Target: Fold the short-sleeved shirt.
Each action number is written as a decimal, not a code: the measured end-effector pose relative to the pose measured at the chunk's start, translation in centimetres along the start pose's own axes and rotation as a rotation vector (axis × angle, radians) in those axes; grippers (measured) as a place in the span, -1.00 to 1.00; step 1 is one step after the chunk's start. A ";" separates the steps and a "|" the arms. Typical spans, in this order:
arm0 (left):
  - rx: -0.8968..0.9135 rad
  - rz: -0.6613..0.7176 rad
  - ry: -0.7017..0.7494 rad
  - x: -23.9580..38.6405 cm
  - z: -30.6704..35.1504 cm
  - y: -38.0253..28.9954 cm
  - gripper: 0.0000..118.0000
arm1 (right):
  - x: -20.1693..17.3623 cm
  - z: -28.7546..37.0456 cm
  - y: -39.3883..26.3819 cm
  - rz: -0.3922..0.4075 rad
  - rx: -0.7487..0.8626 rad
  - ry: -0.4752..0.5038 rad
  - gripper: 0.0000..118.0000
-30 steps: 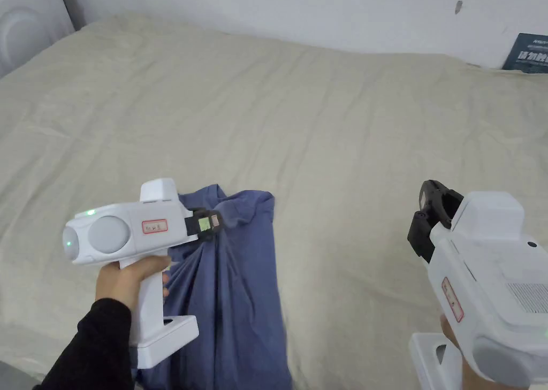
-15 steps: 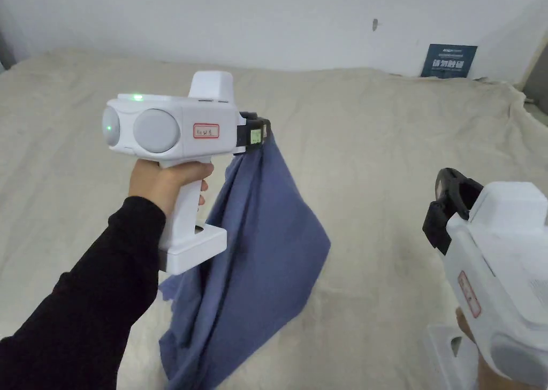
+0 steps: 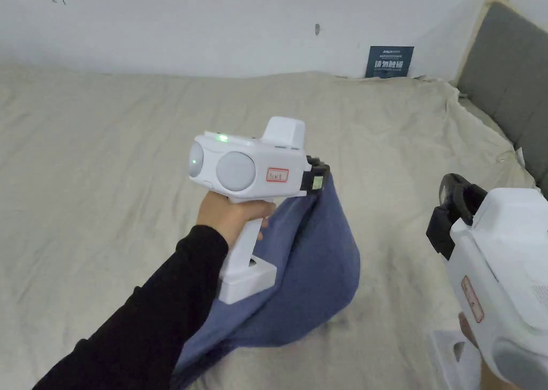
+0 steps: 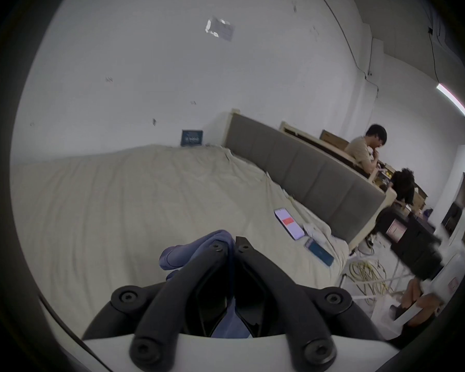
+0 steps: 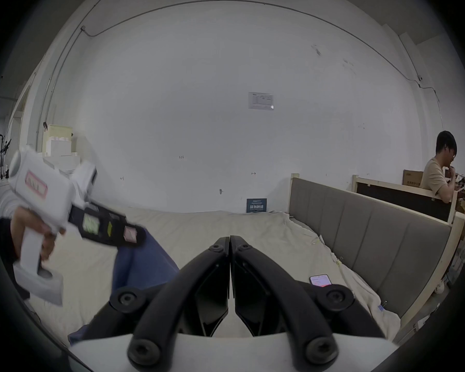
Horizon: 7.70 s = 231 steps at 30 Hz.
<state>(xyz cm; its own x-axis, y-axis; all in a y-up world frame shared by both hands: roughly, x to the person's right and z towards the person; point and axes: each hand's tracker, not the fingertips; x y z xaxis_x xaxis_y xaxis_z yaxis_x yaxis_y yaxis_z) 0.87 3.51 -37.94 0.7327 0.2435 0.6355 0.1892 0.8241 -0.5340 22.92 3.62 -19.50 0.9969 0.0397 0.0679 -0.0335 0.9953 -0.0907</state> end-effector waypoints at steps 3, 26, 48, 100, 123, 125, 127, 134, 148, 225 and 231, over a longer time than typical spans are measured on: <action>-0.097 0.003 -0.003 0.6 -3.0 -3.4 -1.00 | 0.4 0.1 -0.4 0.002 -0.013 -0.007 -1.00; -0.291 0.102 0.243 -0.6 -6.8 -12.5 0.93 | 1.1 -0.2 -2.1 -0.003 -0.067 -0.001 -1.00; 0.475 -0.073 0.676 -3.3 12.5 -9.4 0.19 | -0.4 0.1 -0.1 -0.012 0.016 0.014 -1.00; -0.414 0.362 0.620 -7.9 5.7 -25.9 -0.58 | -1.3 -1.8 -3.6 -0.032 -0.099 0.061 -1.00; -0.087 0.432 0.420 -10.4 11.0 -18.6 -0.99 | -1.8 -23.0 -13.2 -0.028 -0.747 0.215 0.35; -0.096 0.424 0.426 -10.9 10.5 -18.7 -0.99 | -2.0 -25.2 -14.8 -0.052 -0.826 0.209 0.35; -0.104 0.419 0.432 -11.2 10.2 -18.8 -0.99 | -2.1 -27.1 -16.7 -0.047 -0.916 0.213 0.35; -0.112 0.438 0.423 -11.8 10.3 -19.4 -0.99 | -2.9 -27.0 -18.5 -0.055 -0.962 0.266 -0.92; 0.002 0.479 0.405 -12.7 12.7 -16.5 -0.99 | 0.4 -19.3 -7.4 -0.032 -0.606 0.208 -0.92; -0.107 0.270 0.821 -15.1 16.9 -27.0 -0.99 | -0.3 -3.0 -17.4 -0.047 -0.518 -0.002 -0.92; -0.225 0.304 0.831 -16.1 14.9 -29.4 -0.99 | -0.5 -3.4 -21.1 -0.026 -0.645 -0.032 -0.92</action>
<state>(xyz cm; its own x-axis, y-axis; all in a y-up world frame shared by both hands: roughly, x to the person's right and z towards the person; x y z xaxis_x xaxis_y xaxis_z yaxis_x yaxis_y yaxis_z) -26.27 -17.06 -24.16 0.9903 -0.0853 -0.1101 -0.0295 0.6441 -0.7643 23.41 -17.72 -21.01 0.9939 0.0287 0.1064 0.0499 0.7436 -0.6668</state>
